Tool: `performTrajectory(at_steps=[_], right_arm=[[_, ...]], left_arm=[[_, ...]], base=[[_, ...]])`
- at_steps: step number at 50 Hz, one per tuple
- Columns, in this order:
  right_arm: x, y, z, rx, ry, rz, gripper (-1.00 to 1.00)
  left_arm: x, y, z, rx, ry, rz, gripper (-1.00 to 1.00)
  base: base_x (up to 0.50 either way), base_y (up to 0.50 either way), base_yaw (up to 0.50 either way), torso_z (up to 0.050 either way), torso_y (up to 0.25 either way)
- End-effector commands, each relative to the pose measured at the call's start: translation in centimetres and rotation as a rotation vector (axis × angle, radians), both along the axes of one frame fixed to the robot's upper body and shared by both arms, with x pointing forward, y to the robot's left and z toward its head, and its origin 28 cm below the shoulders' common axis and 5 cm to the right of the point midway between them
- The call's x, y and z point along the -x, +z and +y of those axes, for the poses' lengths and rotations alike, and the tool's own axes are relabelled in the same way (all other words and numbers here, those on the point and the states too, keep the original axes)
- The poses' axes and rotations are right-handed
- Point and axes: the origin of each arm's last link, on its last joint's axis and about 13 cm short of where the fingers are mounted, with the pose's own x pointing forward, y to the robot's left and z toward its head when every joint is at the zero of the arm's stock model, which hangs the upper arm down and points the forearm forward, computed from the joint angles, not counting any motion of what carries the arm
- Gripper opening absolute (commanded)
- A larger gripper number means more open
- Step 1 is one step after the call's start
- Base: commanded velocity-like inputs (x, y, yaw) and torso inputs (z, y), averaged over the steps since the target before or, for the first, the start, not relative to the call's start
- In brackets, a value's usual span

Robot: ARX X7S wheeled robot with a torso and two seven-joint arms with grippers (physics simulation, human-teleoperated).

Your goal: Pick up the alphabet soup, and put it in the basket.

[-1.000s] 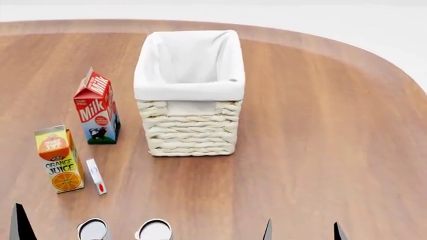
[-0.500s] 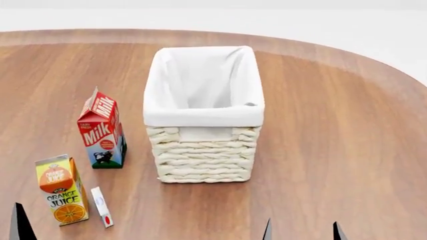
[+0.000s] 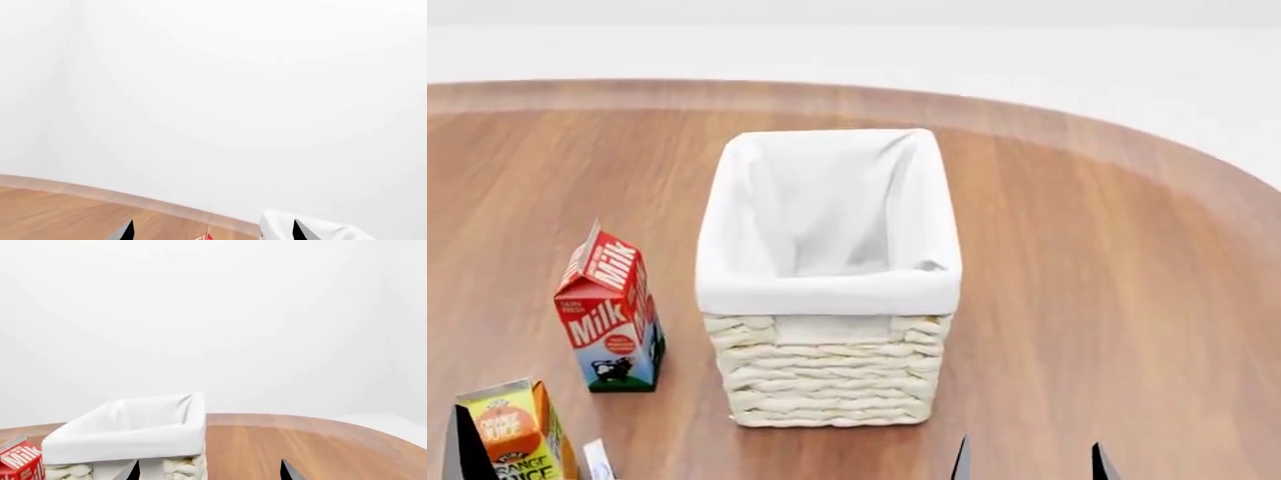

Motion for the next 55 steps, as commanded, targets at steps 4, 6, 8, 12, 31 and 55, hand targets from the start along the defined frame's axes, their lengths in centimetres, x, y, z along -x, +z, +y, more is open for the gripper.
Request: performTrajectory(at_steps=[4,6,8,12,31,55], right_arm=[[0.0,0.0,0.0,0.001,-0.001,0.001,1.00],[0.0,0.0,0.0,0.001,0.000,0.000,1.00],[0.0,0.0,0.0,0.001,0.000,0.001,1.00],[0.0,0.0,0.0,0.002,0.000,0.002,1.00],[0.1,0.0,0.0,-0.014,0.013,-0.020,1.00],[1.5,0.1,0.0,0.018,0.297,0.010,1.00]], left_arm=[[0.0,0.0,0.0,0.000,0.001,-0.002,1.00],[0.0,0.0,0.0,0.000,0.001,-0.002,1.00],[0.0,0.0,0.0,-0.001,0.001,-0.002,1.00],[0.0,0.0,0.0,-0.001,0.001,-0.002,1.00],[0.0,0.0,0.0,0.000,0.000,-0.002,1.00],[0.0,-0.1,0.1,0.002,0.002,0.001,1.00]], base=[[0.25,0.00,0.00,0.000,0.000],[0.25,0.00,0.00,0.000,0.000],[0.25,0.00,0.00,0.000,0.000],[0.25,0.00,0.00,0.000,0.000],[0.15,0.00,0.00,0.000,0.000],[0.00,0.00,0.00,0.000,0.000]])
